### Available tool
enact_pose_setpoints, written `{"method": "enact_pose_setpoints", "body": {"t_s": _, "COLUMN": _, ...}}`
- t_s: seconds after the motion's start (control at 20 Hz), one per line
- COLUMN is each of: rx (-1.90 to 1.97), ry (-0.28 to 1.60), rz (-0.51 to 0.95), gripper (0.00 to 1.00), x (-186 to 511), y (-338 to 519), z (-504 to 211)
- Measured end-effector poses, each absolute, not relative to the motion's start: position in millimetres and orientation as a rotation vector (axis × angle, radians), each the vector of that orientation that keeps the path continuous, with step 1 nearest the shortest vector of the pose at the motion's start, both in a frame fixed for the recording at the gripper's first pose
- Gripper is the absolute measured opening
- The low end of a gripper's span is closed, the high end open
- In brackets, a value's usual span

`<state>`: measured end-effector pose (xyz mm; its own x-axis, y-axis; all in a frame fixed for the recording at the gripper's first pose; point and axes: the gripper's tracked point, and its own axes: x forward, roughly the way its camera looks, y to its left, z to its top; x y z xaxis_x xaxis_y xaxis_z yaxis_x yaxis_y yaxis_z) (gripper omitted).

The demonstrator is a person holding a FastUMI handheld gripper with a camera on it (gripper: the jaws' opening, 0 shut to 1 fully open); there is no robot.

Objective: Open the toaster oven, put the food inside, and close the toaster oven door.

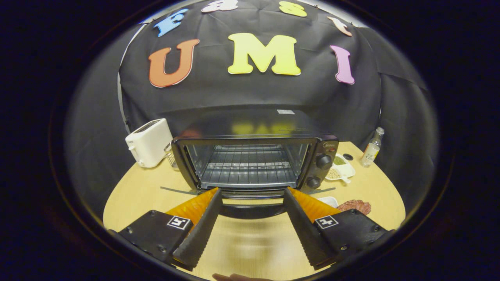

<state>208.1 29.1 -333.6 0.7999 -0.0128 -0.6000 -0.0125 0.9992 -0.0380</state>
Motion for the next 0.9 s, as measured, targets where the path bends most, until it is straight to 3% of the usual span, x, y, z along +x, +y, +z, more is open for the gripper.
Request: {"method": "enact_pose_setpoints", "body": {"t_s": 0.9, "rx": -0.057, "ry": 0.757, "rz": 0.002, "gripper": 1.0, "x": 142.0, "y": 30.1, "z": -393.0}}
